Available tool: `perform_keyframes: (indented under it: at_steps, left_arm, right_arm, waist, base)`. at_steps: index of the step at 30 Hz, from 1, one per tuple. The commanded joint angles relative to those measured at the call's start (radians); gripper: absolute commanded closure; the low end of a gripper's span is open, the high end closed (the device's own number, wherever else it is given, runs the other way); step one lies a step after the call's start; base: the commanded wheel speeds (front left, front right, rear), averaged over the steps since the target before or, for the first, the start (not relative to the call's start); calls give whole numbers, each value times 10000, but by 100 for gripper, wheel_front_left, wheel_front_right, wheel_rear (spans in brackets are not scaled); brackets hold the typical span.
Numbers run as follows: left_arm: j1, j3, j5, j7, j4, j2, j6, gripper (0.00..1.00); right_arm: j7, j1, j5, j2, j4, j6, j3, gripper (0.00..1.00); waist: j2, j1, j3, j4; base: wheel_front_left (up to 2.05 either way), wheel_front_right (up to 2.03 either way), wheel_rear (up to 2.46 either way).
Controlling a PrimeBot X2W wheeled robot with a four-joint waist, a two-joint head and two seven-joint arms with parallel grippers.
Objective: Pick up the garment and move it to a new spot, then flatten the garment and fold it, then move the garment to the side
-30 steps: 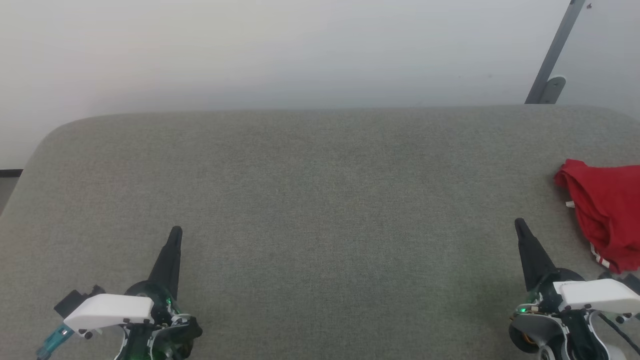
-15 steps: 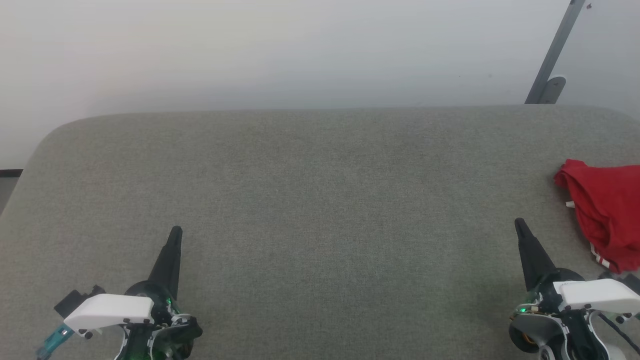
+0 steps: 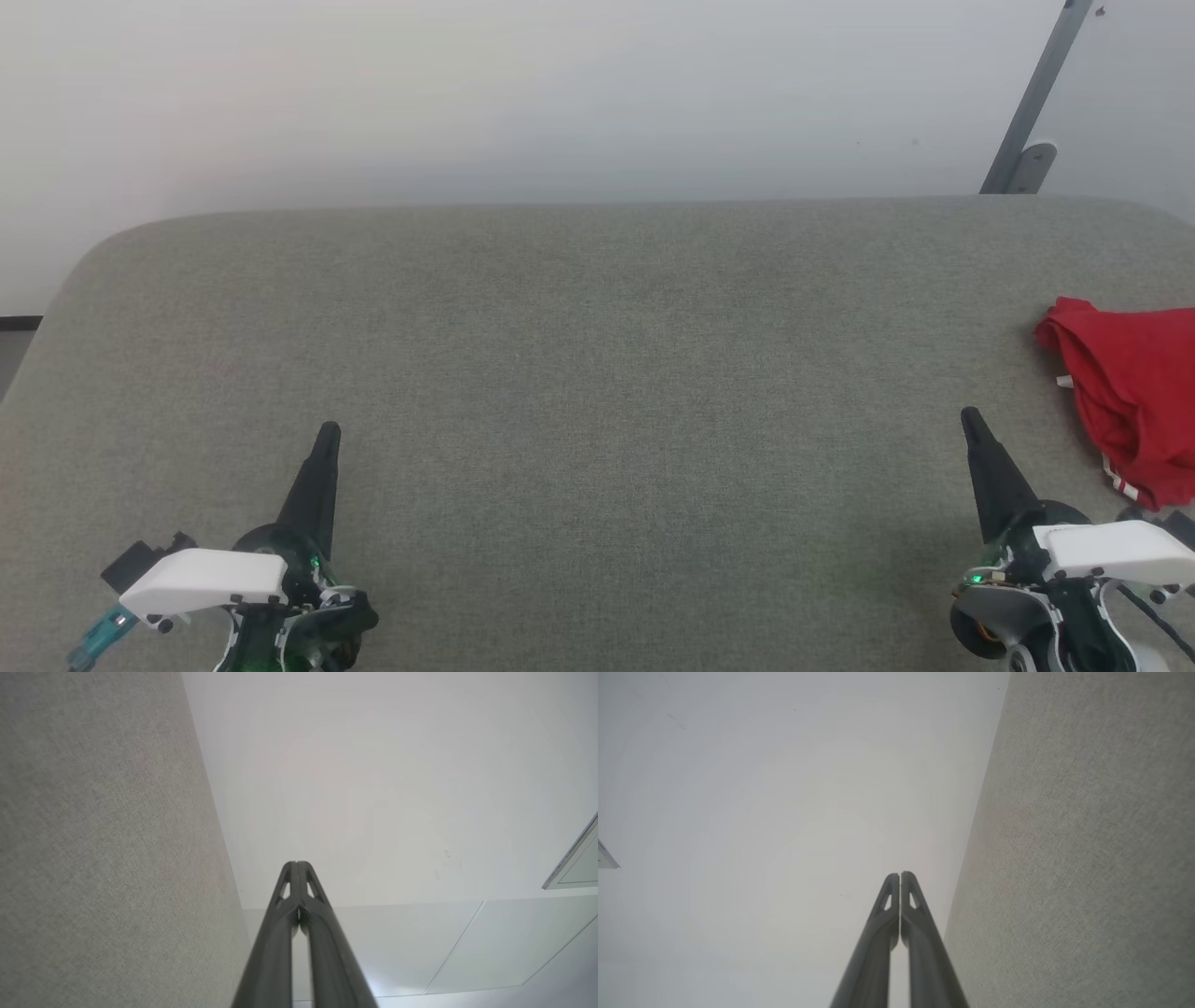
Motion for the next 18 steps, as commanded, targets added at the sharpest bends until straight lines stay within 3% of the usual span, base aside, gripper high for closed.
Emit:
perform_keyframes:
  at_steps: [1,18]
  left_arm:
    - [-127,-1,-35,34,-5,-12,-29,100]
    - [-127,0,-36,32,-5,-12,-29,100]
  right_arm:
    - [29,-66,40,28,-37,4,-4,100]
    - [29,-66,40,28,-35,4,0,100]
  waist:
    - [0,0,0,0]
    - [0,0,0,0]
  base:
    - [0,0,0]
    - [0,0,0]
